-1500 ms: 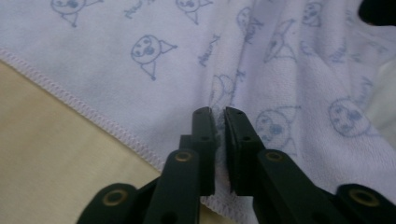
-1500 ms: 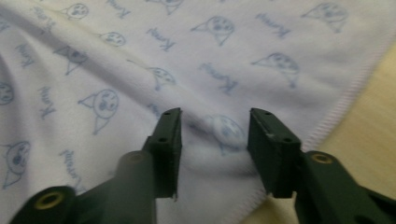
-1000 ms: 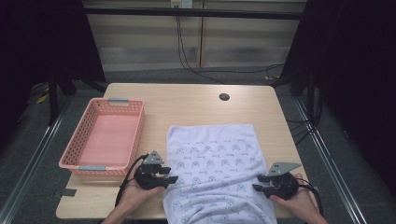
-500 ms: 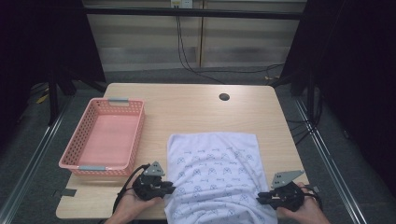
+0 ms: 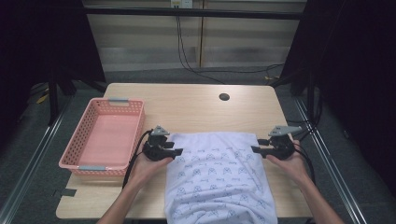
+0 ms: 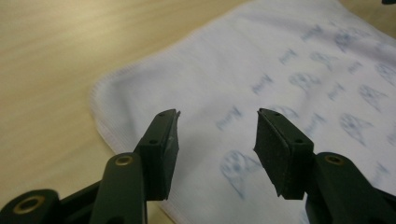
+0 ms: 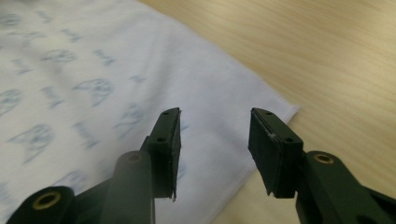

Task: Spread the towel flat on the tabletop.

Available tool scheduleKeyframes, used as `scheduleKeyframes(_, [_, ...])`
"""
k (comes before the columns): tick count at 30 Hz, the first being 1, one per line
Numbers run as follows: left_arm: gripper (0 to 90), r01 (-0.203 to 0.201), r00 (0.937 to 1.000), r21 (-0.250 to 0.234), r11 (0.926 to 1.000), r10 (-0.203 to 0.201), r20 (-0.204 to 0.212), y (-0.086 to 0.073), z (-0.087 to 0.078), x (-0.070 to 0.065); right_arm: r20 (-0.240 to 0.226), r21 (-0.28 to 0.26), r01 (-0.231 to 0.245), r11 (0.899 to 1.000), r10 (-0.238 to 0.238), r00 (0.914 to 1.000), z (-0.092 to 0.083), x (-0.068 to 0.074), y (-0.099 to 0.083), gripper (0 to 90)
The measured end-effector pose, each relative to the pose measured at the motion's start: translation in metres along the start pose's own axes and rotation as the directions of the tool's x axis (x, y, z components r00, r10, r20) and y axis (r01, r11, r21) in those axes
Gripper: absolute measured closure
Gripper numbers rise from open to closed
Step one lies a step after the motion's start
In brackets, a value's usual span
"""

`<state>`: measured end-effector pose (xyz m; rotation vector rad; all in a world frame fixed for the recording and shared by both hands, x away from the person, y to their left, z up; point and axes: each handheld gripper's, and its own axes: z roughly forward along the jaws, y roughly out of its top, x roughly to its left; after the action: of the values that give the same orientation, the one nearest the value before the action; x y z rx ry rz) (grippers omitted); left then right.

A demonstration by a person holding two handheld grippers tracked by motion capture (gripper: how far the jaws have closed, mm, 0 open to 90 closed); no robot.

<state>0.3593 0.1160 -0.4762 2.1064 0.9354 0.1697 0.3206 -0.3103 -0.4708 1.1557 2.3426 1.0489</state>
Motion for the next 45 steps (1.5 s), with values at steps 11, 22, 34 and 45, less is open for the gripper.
scheduleKeyframes(11, [41.6, 0.049, 0.9985, 0.013, 0.9987, -0.048, -0.025, 0.007, 0.015, 0.023, 0.034, 0.031, -0.087, 0.996, 0.086, 0.9957, 0.055, -0.041, 0.014, 47.7])
scheduleKeyframes(22, [36.9, 0.084, 0.9942, -0.006, 0.9964, -0.084, -0.067, 0.005, 0.003, 0.035, -0.001, 0.044, -0.033, 0.999, 0.033, 0.9995, 0.060, -0.027, 0.010, 82.6])
scheduleKeyframes(34, [40.3, 0.060, 0.9904, 0.009, 0.9982, -0.058, -0.126, 0.002, 0.024, 0.037, -0.018, 0.029, -0.106, 0.994, 0.106, 0.9942, 0.046, -0.040, 0.004, 85.9])
scheduleKeyframes(45, [86.6, 0.102, 0.9946, -0.047, 0.9937, -0.101, 0.022, 0.011, 0.034, 0.039, -0.042, -0.051, -0.131, 0.990, 0.129, 0.9907, 0.030, -0.047, 0.013, 85.9])
